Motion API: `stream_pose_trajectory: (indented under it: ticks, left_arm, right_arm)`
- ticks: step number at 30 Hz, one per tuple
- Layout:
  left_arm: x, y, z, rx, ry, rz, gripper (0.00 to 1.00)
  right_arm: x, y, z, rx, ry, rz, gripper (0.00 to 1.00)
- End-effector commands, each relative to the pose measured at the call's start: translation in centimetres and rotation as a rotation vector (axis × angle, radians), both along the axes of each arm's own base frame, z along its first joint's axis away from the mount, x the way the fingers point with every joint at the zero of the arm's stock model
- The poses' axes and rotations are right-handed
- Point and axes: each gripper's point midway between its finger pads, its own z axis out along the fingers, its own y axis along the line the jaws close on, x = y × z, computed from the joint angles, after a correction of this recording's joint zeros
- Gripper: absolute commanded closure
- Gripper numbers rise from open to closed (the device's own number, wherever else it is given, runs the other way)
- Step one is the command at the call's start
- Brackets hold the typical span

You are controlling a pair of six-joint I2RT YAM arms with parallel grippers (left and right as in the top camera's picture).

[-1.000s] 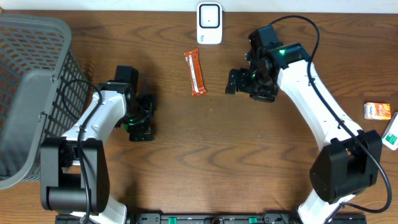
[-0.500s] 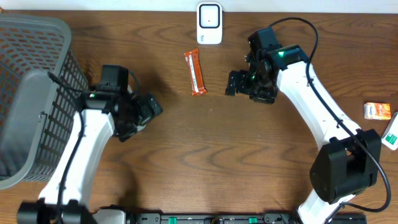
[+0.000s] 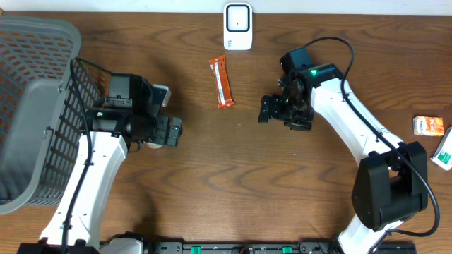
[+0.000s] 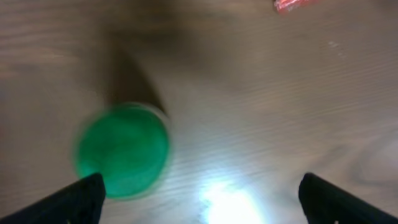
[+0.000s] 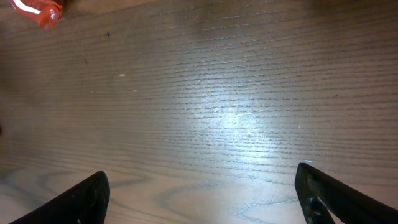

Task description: Scan the item barcode

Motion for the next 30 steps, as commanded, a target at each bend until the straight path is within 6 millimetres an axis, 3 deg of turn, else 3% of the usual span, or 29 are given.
stream_pose_trajectory:
  ticks: [1,14,23,25,27,30]
  left_arm:
    - [1.3,2.9,-0.3,0.196,-0.039,-0.043,0.02]
    - [1.1,5.0,-7.3,0.225,0.182,-0.054,0.02]
    - [0.4,4.9,-10.9,0.183,0.295,-0.054,0.02]
    - [0.4,4.8,-11.0,0.180,0.298,-0.052,0.08]
    - [0.5,4.8,-10.9,0.174,0.295,-0.027,0.27]
    - [0.5,4.8,-10.9,0.165,0.302,0.012,0.30]
  right_arm:
    - [-0.5,0.9,-0.5,-0.002,0.008,0.036,0.09]
    - [-0.8,3.4,-0.4,0.009,-0.030,0.102,0.09]
    - [-0.6,3.8,-0.4,0.011,-0.048,0.111,0.09]
    - [-0.6,3.8,-0.4,0.011,-0.050,0.111,0.09]
    - [-0.5,3.8,-0.4,0.011,-0.051,0.111,0.09]
    - [-0.5,3.8,-0.4,0.009,-0.053,0.110,0.09]
